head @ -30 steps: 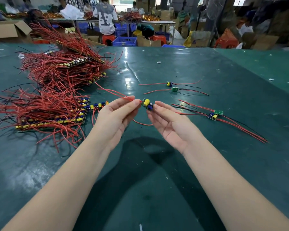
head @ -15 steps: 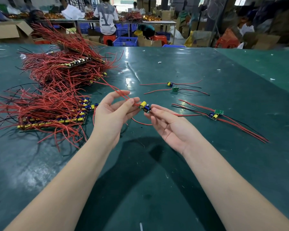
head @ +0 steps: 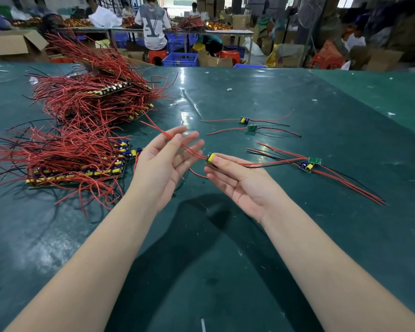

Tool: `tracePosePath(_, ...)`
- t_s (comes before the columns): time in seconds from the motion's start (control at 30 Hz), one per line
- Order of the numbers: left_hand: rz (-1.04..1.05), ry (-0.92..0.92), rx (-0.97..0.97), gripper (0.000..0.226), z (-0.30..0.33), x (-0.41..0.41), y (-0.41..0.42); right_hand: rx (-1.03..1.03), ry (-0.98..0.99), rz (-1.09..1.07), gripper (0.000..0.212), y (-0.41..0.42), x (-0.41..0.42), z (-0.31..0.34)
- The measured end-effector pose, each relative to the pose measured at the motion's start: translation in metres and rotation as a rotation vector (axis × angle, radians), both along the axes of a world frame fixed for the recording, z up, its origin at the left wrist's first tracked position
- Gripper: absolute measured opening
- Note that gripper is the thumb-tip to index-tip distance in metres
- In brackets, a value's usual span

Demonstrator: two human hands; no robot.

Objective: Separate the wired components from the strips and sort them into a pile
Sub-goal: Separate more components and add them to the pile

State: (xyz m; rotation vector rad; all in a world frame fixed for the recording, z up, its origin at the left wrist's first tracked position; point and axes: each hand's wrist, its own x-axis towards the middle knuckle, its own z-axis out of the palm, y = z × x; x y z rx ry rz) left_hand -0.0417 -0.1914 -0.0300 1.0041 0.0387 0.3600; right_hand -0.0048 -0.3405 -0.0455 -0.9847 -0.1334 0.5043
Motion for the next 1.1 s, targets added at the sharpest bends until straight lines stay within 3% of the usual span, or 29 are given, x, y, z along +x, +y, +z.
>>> tracePosePath(0.33,0.093,-0.028,-0.095,0.02,0.001,0.005,0.013,-0.005,0.053,0.03,0.017,0.002,-0.003,0.003)
tracePosePath(0.63,0.169,-0.046,-0.126,0.022,0.005,0.005,0.023,-0.013,0.062,0.033,0.012,0.001,-0.003,0.001)
tracePosePath(0.73,0.181,-0.053,-0.042,0.023,0.004,0.004,0.024,-0.028,0.07,0.033,0.012,0.001,-0.003,0.002)
tracePosePath(0.87,0.225,-0.133,0.207,0.023,0.004,0.001,0.025,-0.011,0.11,0.046,0.018,0.001,-0.004,0.002)
tracePosePath(1.1,0.371,-0.067,0.279,0.021,0.002,-0.001,0.027,0.026,0.045,0.095,0.006,0.008,-0.009,0.004)
